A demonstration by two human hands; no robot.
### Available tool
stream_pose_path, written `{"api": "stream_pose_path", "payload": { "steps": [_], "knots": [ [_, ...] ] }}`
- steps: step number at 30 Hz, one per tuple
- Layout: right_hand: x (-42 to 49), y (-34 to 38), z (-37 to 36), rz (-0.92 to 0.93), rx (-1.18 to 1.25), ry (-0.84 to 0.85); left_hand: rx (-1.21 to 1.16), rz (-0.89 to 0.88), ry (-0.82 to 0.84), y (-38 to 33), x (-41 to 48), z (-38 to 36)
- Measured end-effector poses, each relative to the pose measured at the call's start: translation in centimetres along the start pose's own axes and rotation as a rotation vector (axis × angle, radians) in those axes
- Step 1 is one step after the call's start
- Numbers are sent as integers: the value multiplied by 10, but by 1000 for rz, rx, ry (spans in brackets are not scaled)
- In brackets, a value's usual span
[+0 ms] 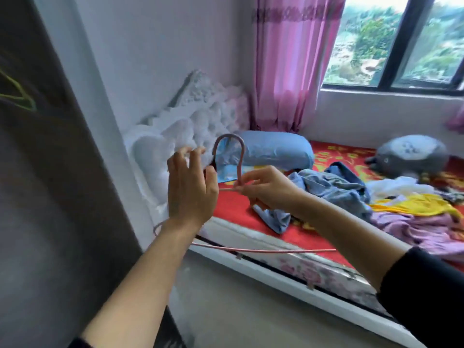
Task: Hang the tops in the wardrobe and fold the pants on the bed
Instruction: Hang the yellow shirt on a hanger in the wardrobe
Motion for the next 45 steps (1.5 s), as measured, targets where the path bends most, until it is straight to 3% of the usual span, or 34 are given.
{"api": "stream_pose_path", "payload": {
  "steps": [4,10,21,31,39,45],
  "knots": [
    [-45,-83,82,-149,-118,-102,-64,11,210,-67,-27,-109],
    [-101,-192,197,-342,-106,-290,-58,-134,502,-167,-57,-269],
    [-140,-382,395,-657,-91,-575,-171,-281,846,-340,-89,-544],
    [-181,-515,546,-907,-170,-756,-158,-408,1073,-451,-118,-719],
    [-162,-653,660,-1018,-228,-690,-52,-196,1219,-495,-135,-865],
    [-139,-738,736,-1022,-216,-725,67,113,1345,-490,-146,-964]
  ]
}}
Point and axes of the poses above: each hand's wrist, its own x-axis towards the middle knuckle, its own z-axis out of the back of the hand, y = z × x, the point moved 7 cm from there along x, towards the middle knuckle, and after that the axes turned 2 degrees about -y, right-handed, at the moved point
